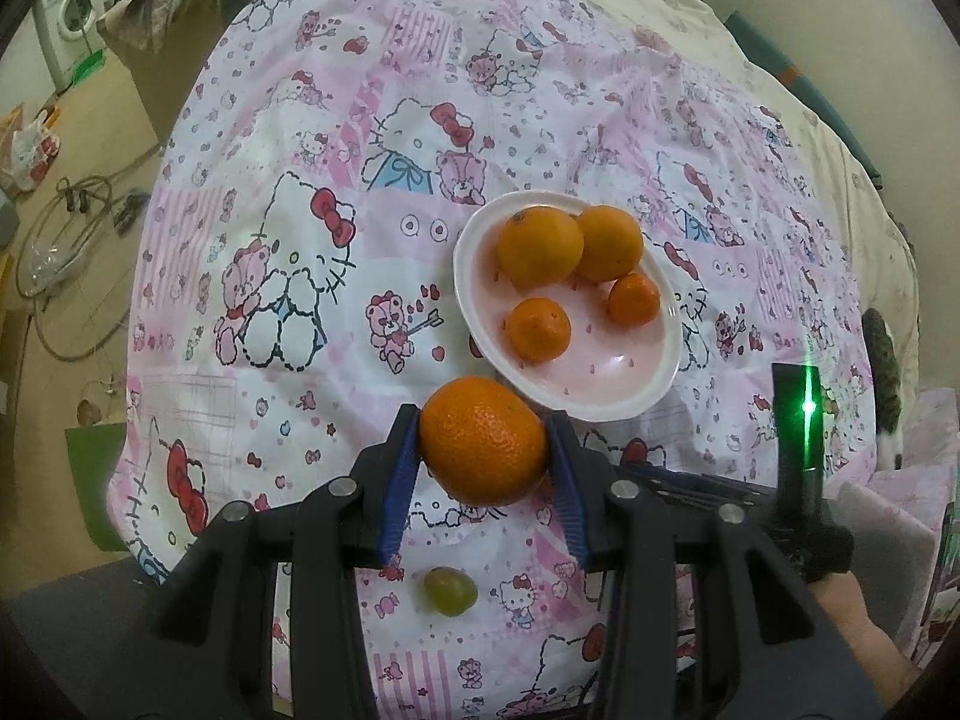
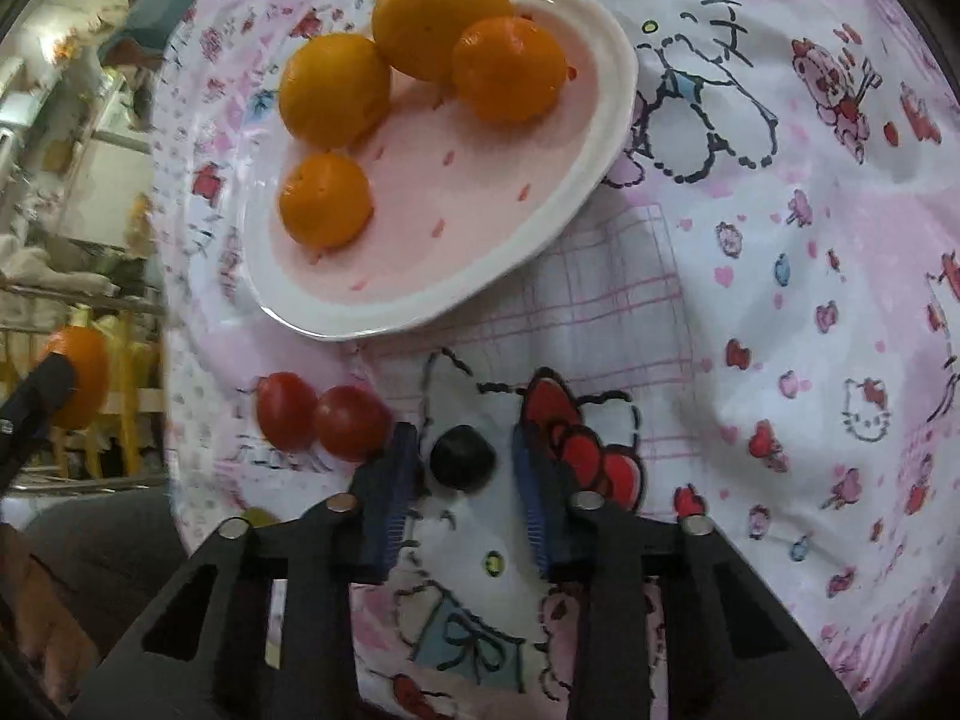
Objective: Organize fruits
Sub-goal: 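Carry the mandarin and the black grape over the white plate, then lower the mandarin and grape onto the plate and open both tools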
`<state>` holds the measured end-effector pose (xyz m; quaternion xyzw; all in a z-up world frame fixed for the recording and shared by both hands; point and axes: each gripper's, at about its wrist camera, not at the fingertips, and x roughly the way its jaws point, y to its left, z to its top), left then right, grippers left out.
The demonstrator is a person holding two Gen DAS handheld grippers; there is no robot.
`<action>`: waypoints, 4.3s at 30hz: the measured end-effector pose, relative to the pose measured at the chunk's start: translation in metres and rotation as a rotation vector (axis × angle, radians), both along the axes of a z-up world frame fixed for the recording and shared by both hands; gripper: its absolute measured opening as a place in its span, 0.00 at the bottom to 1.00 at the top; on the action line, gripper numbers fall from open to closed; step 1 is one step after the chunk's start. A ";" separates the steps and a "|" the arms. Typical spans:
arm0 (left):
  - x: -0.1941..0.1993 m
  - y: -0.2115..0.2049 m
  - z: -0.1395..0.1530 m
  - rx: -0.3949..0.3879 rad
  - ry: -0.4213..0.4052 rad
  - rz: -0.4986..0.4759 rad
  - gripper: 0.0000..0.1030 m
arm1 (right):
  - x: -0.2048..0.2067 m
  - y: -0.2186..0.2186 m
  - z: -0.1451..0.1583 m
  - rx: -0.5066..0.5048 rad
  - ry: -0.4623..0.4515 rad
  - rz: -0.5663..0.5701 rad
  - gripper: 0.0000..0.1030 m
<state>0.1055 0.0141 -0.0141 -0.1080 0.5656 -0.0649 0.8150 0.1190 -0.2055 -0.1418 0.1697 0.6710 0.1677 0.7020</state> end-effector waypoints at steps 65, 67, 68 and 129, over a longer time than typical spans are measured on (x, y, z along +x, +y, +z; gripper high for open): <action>0.077 -0.031 -0.032 0.077 -0.073 -0.038 0.36 | 0.054 -0.071 0.123 0.242 -0.391 -0.113 0.23; 0.085 -0.031 -0.040 0.070 -0.059 -0.040 0.36 | 0.062 -0.070 0.117 0.242 -0.373 -0.112 0.23; 0.089 -0.032 -0.045 0.068 -0.049 -0.040 0.36 | 0.066 -0.069 0.113 0.237 -0.365 -0.112 0.23; 0.096 -0.049 -0.053 0.085 -0.064 -0.075 0.71 | 0.070 -0.063 0.070 0.137 -0.217 -0.127 0.64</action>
